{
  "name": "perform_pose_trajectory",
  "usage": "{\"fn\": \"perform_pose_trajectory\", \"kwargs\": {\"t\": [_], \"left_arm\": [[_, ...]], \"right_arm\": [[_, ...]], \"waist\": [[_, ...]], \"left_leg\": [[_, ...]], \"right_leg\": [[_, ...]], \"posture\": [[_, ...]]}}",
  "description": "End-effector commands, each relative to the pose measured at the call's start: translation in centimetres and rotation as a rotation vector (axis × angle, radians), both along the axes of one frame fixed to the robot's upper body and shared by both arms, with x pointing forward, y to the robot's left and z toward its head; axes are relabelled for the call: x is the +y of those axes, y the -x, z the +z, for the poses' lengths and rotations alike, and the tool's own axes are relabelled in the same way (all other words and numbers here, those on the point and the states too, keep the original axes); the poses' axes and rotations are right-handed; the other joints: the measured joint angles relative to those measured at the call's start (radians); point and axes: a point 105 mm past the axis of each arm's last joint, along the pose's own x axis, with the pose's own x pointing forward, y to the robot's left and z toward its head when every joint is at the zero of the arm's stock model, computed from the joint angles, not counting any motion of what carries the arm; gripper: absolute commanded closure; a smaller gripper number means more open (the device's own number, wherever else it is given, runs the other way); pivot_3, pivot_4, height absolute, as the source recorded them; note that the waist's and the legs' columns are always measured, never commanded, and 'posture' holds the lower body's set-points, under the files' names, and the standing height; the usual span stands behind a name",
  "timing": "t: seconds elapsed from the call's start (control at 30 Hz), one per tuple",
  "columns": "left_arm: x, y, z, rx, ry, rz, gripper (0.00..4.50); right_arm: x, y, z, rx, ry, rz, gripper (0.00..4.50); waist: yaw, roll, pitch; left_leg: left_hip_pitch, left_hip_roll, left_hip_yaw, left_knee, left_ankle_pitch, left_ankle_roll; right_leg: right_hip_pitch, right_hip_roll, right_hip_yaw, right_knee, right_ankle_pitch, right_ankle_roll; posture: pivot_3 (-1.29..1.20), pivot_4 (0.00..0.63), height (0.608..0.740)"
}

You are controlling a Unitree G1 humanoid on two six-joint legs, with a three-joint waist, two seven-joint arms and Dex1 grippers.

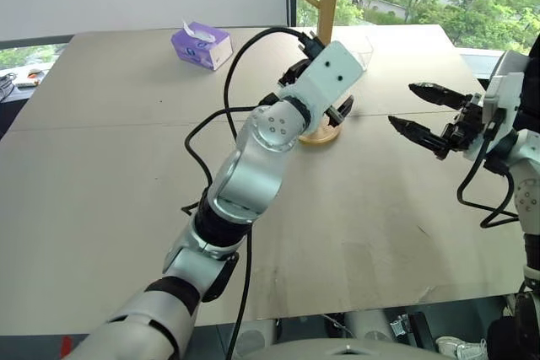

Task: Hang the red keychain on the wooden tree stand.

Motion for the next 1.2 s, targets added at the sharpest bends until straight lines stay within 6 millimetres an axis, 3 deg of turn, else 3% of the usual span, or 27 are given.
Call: {"fn": "perform_pose_trajectory", "kwargs": {"t": [0.03,0.23,0.37,0.5,0.63,0.8,0.87,1.07,1.2], "left_arm": [[0.8,1.5,0.0,-0.03,0.012,-0.039,0.01],[1.9,2.0,-1.5,0.012,0.018,-0.022,0.01],[4.1,1.7,-2.2,0.083,0.14,0.047,0.01],[9.4,1.0,-3.7,0.177,0.423,0.18,0.01],[13.3,1.1,-4.1,0.122,0.543,0.292,0.01],[18.1,1.4,-5.8,0.023,0.568,0.465,0.01],[19.8,1.5,-7.6,0.02,0.556,0.532,0.01],[22.3,1.3,-12.0,0.037,0.569,0.646,0.01],[22.4,0.9,-13.2,0.032,0.596,0.67,0.01]], "right_arm": [[-0.2,0.6,1.2,-0.049,-0.007,0.002,0.57],[-0.1,0.5,1.0,-0.043,-0.008,0.006,0.57],[-0.1,0.5,1.0,-0.041,-0.014,0.006,0.57],[-0.3,0.2,0.6,-0.019,-0.06,-0.042,0.57],[-0.8,-0.8,-0.5,0.024,-0.137,-0.148,0.57],[-2.0,-2.7,-3.1,0.07,-0.254,-0.369,0.57],[-2.3,-3.3,-4.5,0.065,-0.288,-0.466,0.57],[-3.6,-4.7,-7.4,0.054,-0.333,-0.676,0.57],[-4.2,-5.1,-8.4,0.038,-0.325,-0.743,0.57]], "waist": [[0.0,0.0,0.0],[0.005,0.0,0.0],[0.002,0.0,0.0],[-0.005,0.0,0.0],[-0.002,0.0,0.0],[0.003,0.0,-0.001],[0.003,0.0,-0.001],[0.003,0.0,-0.001],[0.002,0.0,-0.001]], "left_leg": [[0.0,0.0,0.0,0.0,0.0,0.0],[0.0,0.0,-0.001,0.001,0.0,0.0],[0.0,0.0,-0.001,0.001,0.0,0.0],[0.001,0.001,-0.002,0.001,0.0,0.0],[0.0,0.001,-0.003,0.001,0.0,0.0],[0.0,0.001,-0.002,0.001,0.0,0.0],[0.0,0.001,-0.002,0.001,0.0,0.0],[0.0,0.001,-0.002,0.001,0.0,0.0],[0.0,0.001,-0.002,0.001,0.0,0.0]], "right_leg": [[0.0,0.0,0.0,0.0,0.0,0.0],[0.0,0.0,0.0,0.001,0.0,0.0],[0.0,0.0,0.0,0.001,0.0,0.0],[0.0,0.001,0.001,0.001,0.0,0.0],[0.0,0.002,0.0,0.001,0.0,0.0],[0.0,0.0,0.001,0.001,0.0,0.0],[0.0,0.0,0.0,0.001,0.0,0.0],[0.0,0.0,0.0,0.001,0.0,0.0],[0.0,0.0,0.0,0.001,0.0,0.0]], "posture": [[0.0,0.15,0.74],[0.0,0.15,0.74],[0.0,0.15,0.74],[0.0,0.15,0.74],[0.0,0.15,0.74],[0.0,0.15,0.74],[0.0,0.15,0.74],[0.0,0.15,0.74],[0.0,0.15,0.74]]}}
